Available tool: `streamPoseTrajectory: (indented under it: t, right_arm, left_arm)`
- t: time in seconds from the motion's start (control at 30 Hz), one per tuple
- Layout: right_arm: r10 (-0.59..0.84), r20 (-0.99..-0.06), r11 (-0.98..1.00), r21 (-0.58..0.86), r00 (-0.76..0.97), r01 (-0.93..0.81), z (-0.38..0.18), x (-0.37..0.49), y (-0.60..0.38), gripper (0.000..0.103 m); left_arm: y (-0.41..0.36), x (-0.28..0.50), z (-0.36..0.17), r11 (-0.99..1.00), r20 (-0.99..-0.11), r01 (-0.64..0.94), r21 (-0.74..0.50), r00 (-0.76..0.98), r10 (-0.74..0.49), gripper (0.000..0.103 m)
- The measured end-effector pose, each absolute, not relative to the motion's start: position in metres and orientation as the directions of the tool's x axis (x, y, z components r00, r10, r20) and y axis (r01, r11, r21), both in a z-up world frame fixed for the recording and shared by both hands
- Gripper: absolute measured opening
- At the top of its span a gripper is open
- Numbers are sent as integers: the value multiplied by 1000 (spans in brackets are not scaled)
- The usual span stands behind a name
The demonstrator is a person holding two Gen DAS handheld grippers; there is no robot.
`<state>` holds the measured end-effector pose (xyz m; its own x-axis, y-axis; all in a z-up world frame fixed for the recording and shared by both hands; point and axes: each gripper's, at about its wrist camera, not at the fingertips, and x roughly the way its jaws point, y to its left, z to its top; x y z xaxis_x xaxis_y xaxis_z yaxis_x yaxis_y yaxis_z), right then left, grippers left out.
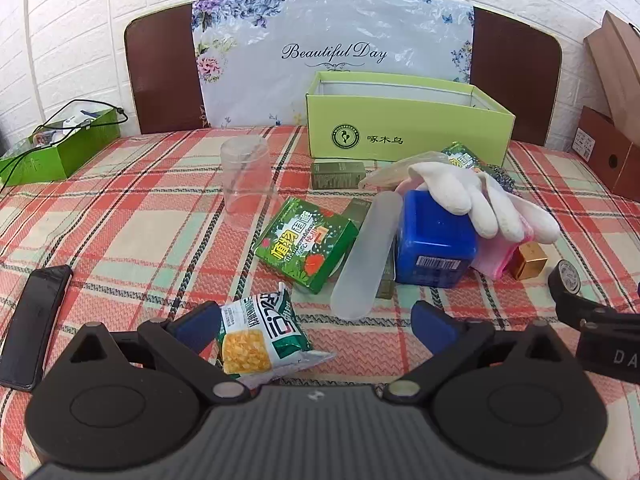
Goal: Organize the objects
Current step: 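Move both tools toward the cluttered objects on the table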
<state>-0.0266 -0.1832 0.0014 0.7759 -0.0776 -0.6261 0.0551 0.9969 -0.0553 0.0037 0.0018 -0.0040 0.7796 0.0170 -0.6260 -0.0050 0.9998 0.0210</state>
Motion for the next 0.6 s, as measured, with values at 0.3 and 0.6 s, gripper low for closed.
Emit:
streamPoseTrajectory:
  t: [0.3,0.6]
  right_arm:
    - [-75,-632,997,-43,772,62,-2,-27,-185,103]
    - [-71,-642,997,-39,764,61,-6,-25,-184,103]
  left_arm:
    - [7,14,-11,999,-700,-33,11,714,31,103]
    - [9,14,-12,999,-703,-34,4,710,27,103]
